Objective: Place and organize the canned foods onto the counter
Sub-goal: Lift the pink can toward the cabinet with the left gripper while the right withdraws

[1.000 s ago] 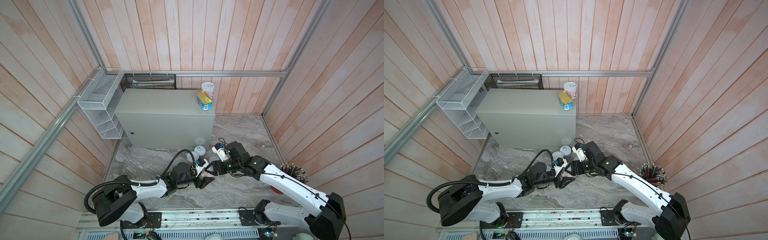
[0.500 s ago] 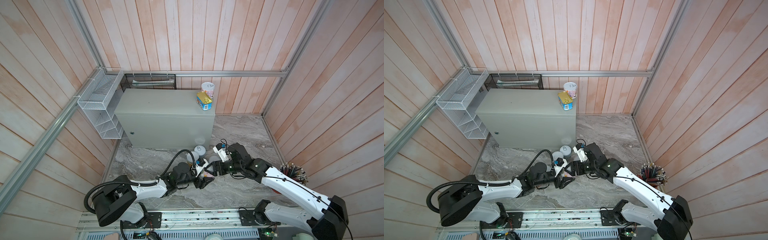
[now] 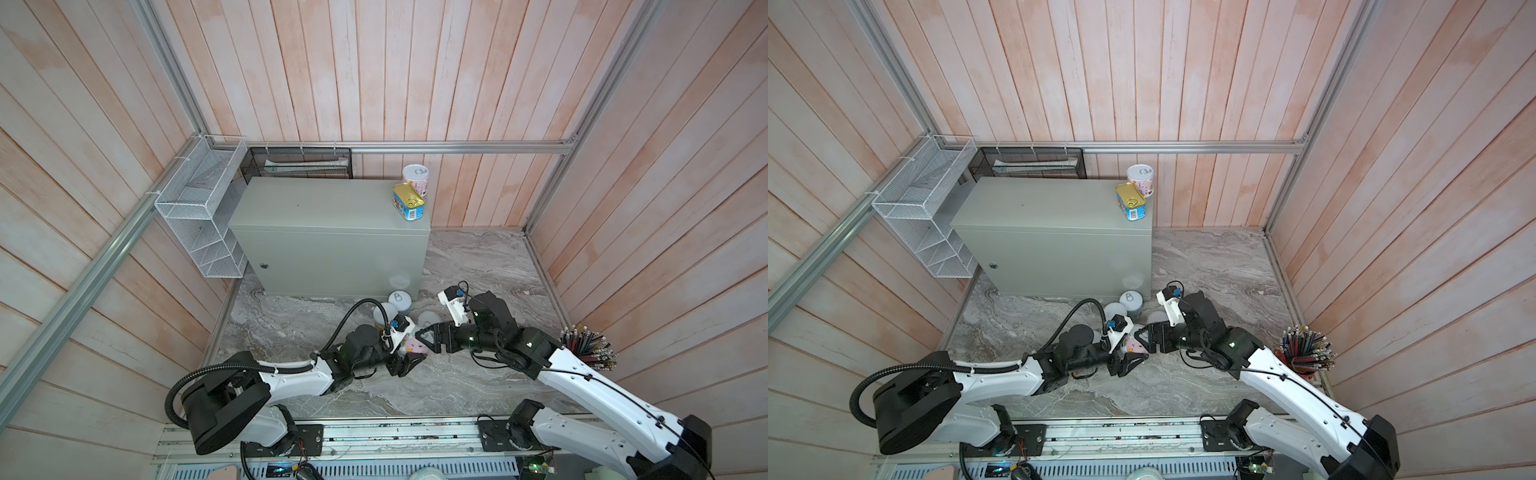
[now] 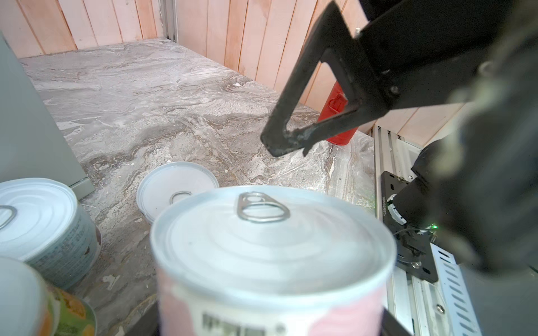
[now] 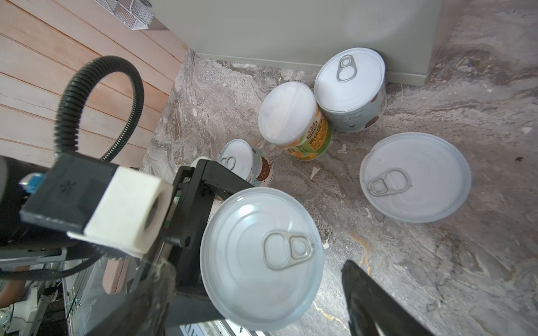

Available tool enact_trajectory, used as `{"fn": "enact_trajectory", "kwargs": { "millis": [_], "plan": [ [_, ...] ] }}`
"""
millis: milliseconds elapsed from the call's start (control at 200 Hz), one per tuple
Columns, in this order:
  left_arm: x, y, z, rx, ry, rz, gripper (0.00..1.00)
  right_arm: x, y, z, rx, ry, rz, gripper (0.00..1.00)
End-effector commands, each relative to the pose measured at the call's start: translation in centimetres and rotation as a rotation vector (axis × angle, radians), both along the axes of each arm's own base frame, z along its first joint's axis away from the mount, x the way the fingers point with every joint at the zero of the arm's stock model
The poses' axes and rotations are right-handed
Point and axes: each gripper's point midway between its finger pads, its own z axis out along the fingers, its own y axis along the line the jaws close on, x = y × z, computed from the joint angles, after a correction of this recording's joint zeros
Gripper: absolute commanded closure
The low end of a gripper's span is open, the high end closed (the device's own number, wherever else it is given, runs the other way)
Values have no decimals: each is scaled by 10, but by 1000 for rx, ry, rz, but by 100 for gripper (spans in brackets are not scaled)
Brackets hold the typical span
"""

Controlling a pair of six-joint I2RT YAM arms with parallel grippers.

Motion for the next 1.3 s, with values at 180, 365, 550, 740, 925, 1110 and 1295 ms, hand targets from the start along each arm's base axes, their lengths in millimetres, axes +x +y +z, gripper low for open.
{"fn": "enact_trajectory", "kwargs": {
  "millis": [180, 365, 550, 740, 925, 1110, 1295],
  "plan": [
    [20, -3, 63, -112, -101, 89, 35, 4, -28, 31, 174, -137, -179, 10],
    [32, -2, 104, -126, -131, 146, 36, -4, -44, 39, 273, -198, -228, 10],
    [37, -7, 162, -214, -194, 156, 36, -9, -53, 43, 306, -237, -241, 11],
    [50, -12, 213, -248, -266, 196, 36, -18, -56, 38, 329, -249, -219, 10],
    [65, -25, 252, -237, -343, 211, 36, -22, -59, 31, 341, -272, -215, 11],
    [77, -32, 276, -214, -383, 225, 36, -22, -62, 40, 409, -322, -227, 10],
    [99, -13, 297, -248, -377, 294, 38, -17, -66, 43, 414, -349, -260, 10]
  ]
}}
